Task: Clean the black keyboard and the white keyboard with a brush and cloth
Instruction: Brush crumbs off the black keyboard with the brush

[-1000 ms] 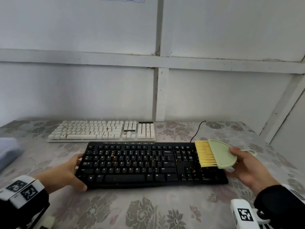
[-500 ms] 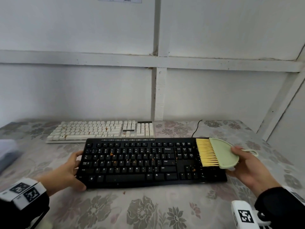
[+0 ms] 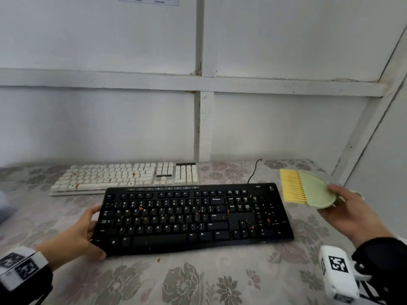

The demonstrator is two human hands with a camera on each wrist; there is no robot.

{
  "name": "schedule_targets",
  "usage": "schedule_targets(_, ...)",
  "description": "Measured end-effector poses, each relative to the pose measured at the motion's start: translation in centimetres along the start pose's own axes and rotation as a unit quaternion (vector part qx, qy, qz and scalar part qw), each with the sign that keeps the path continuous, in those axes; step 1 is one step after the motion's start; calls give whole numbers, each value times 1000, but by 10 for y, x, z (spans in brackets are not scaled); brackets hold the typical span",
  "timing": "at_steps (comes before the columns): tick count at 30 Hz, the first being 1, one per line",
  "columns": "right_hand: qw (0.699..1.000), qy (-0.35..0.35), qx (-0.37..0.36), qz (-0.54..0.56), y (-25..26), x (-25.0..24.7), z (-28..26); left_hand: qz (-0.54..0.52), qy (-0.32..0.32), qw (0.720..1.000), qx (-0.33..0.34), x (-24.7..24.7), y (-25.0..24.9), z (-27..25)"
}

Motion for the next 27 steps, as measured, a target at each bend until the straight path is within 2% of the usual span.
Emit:
schedule_targets(2, 1000, -2, -16, -9, 12, -3, 3, -2, -1, 1000, -3, -1, 1, 0)
schedule_targets(8, 990, 62, -45, -121, 21, -10, 7, -2, -7, 1000, -10, -5, 4, 5)
schedule_targets(15, 948, 156, -130, -246, 25, 3, 7, 16, -10, 1000, -13, -3, 2, 6)
schedule_targets(21, 920, 200, -205, -268, 35, 21, 3, 23, -19, 999, -11, -2, 2, 4)
schedule_targets(27, 910, 230, -209, -274, 28, 26, -4, 15, -18, 1000, -1, -4, 3, 9)
Point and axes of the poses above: each hand's wrist, its own z-axis towards the middle knuckle, its own x-axis out of the palm, y = z × x, the point moved 3 cm from there along z, towards the middle knuckle, and after that the axes turned 15 degrees about -x, right-handed, at the moved point
